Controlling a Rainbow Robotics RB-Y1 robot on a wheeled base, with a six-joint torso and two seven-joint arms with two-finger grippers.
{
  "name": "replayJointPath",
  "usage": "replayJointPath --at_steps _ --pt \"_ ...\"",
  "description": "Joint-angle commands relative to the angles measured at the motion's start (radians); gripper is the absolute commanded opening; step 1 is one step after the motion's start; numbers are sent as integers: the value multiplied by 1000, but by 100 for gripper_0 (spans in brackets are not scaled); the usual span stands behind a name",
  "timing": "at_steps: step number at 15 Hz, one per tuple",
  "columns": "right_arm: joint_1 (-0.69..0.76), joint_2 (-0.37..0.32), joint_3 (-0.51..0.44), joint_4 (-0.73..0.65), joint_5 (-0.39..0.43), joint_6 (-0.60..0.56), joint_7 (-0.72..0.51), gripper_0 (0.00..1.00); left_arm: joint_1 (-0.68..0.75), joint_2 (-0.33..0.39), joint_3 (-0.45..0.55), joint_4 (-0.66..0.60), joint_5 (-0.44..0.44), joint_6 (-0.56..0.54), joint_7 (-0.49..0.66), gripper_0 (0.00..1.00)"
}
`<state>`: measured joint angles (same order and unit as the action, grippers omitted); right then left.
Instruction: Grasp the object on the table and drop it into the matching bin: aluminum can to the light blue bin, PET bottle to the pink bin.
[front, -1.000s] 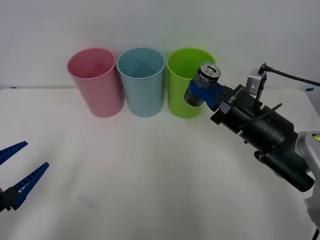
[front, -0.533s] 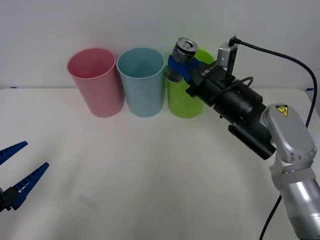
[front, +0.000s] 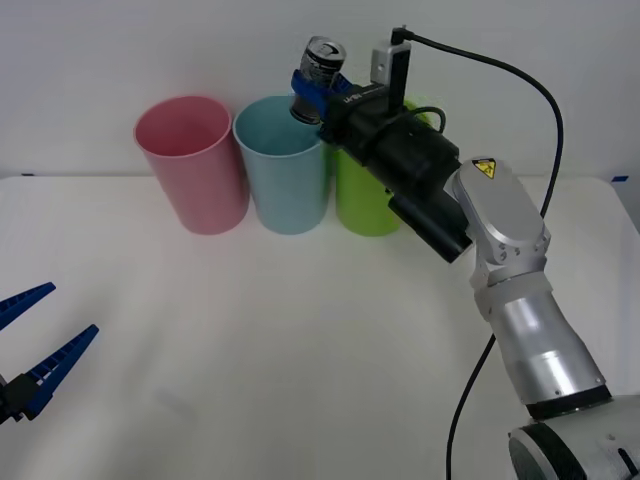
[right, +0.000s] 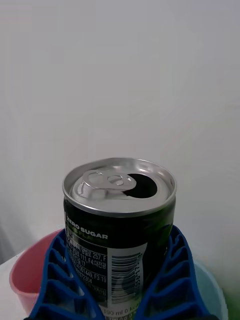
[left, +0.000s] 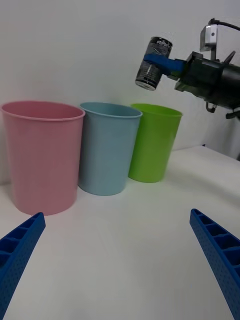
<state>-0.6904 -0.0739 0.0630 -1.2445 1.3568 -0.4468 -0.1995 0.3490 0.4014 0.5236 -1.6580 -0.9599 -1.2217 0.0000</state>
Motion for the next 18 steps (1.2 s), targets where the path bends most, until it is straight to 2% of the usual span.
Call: replayJointPath --at_steps 1,6,9,16,17,18 --pt "-81 34 0 111 16 65 3 0 0 0 0 0 0 0 0 100" --pt "-199 75 -2 270 18 158 22 0 0 0 0 0 0 0 0 100" --pt "-251 85 0 346 18 174 32 0 0 0 0 0 0 0 0 100" --pt "-259 86 3 358 18 181 43 1 0 0 0 0 0 0 0 100" --pt "-259 86 1 358 18 181 43 10 0 0 0 0 0 0 0 100" --pt "-259 86 1 358 18 181 45 60 0 0 0 0 0 0 0 100"
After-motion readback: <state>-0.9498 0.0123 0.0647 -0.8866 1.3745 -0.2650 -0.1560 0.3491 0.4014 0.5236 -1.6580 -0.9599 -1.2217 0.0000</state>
